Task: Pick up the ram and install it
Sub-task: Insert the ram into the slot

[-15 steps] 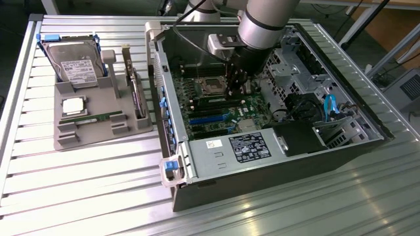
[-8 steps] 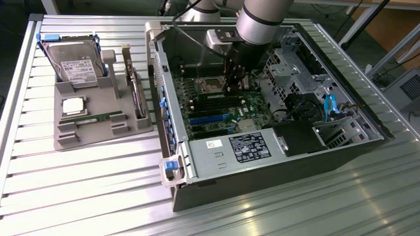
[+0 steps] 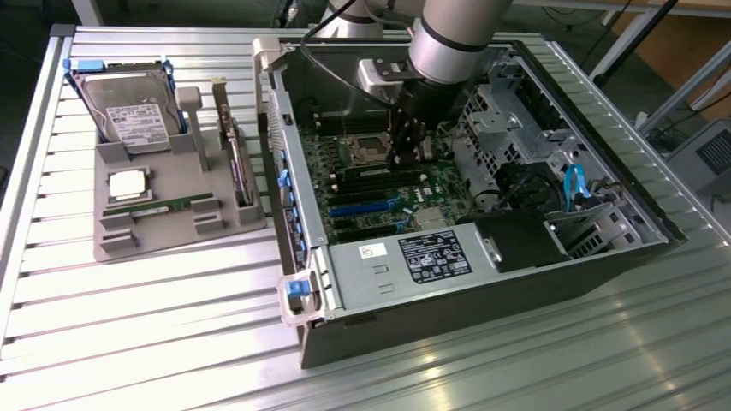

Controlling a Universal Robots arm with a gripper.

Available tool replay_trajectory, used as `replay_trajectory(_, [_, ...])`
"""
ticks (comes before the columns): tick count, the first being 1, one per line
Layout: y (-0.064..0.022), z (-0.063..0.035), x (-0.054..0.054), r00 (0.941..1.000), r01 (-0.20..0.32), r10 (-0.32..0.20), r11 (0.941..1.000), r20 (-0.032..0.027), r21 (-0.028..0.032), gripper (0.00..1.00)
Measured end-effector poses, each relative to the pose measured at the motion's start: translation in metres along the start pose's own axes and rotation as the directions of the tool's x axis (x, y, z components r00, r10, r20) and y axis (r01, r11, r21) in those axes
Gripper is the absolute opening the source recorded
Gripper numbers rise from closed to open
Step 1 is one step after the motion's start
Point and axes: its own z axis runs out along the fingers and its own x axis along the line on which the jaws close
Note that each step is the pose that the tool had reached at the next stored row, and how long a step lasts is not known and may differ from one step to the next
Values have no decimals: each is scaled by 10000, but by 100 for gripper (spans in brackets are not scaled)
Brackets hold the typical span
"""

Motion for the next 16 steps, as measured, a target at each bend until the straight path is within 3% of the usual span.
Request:
replay_trajectory(10, [10,77,54,10000,-82,82,10000,1,2,12])
replay_trajectory(13, [49,101,54,9999,-106,106,9999,2,3,12])
replay_trajectory(16, [2,107,55,9999,-112,112,9999,3,2,12])
